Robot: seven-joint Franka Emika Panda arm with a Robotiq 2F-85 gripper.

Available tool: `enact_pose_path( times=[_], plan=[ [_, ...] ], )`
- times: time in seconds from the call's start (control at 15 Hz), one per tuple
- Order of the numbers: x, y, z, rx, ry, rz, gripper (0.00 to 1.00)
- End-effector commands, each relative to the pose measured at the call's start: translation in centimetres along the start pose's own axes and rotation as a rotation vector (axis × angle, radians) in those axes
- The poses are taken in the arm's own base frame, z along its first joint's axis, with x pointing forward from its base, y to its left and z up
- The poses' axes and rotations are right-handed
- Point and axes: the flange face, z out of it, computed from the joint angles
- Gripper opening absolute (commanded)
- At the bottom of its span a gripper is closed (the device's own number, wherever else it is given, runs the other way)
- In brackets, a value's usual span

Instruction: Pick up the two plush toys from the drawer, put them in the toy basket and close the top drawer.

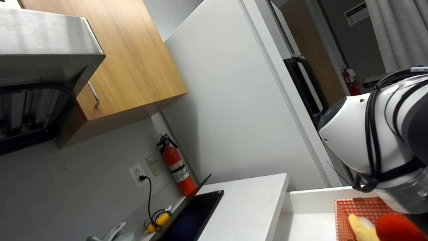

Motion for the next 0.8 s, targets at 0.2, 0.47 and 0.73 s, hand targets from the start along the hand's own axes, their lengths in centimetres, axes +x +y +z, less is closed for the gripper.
enact_pose_path(
  times=[0.2, 0.47, 0.73],
  plan=[
    [1.8, -0.5, -2.2, 0.046, 0.193, 0.114, 0.00],
    [2.2, -0.8, -3.4, 0.015, 0.319, 0.165, 0.00],
    [3.2, -0.7, -4.6, -0.028, 0.404, 0.184, 0.00]
  ],
)
